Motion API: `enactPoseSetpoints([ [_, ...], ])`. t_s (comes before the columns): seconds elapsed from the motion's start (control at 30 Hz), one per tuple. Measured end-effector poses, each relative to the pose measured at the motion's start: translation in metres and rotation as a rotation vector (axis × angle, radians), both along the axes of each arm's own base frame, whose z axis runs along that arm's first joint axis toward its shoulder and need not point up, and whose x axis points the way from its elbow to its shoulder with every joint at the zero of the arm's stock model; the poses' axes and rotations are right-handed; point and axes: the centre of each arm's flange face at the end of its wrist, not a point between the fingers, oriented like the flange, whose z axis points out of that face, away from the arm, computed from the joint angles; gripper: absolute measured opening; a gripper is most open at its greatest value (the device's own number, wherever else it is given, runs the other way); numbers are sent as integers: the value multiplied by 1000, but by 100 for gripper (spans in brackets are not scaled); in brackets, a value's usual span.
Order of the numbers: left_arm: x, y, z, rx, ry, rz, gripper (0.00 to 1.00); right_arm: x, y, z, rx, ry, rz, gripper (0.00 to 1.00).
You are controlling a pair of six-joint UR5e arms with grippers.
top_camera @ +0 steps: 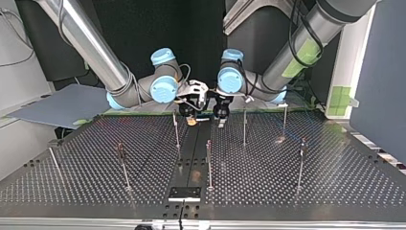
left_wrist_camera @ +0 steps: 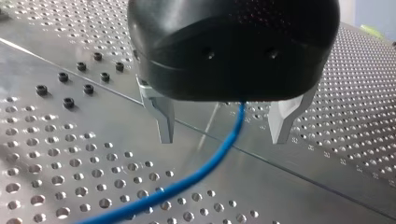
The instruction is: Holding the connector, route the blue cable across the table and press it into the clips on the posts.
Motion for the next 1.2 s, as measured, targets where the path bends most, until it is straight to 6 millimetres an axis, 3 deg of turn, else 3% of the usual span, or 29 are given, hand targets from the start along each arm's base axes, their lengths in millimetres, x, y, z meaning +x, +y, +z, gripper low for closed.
enactPoseSetpoints([
  [0.07, 0, -1, -1, 3, 1, 1, 86, 0, 0, 0, 0, 0, 0, 0],
  [0.1, 0, -1, -1, 5, 1, 3, 86, 0, 0, 0, 0, -1, 0, 0],
  [0.17, 0, -2, -1, 11, 0, 10, 61, 0, 0, 0, -1, -1, 1, 0],
  [0.2, 0, -2, -1, 14, 0, 14, 61, 0, 0, 0, -1, -1, 1, 0],
  [0.27, -1, -2, -1, 23, 1, 28, 31, 0, 0, 0, -1, -1, 1, 0],
  [0.3, -1, -2, -1, 26, 1, 33, 31, 0, 0, 0, -1, -1, 1, 0],
  [0.37, -2, -2, -1, 30, 2, 40, 15, 0, 0, 0, -1, -1, 1, 0],
  [0.4, -2, -2, -1, 31, 2, 41, 15, 0, 0, 0, -1, -1, 1, 0],
  [0.47, -3, -2, -1, 32, 2, 43, 0, 0, 0, 0, -1, -1, 1, 0],
  [0.7, -5, 0, 4, 41, 9, 59, 0, 0, 0, 0, -2, -1, 2, 0],
  [0.9, -7, 3, 27, 34, -18, 93, 0, 0, -1, 2, -4, -2, -1, 0],
  [1.2, -14, 5, 58, 34, -33, 98, 0, -3, 1, 40, -36, -47, -6, 0],
])
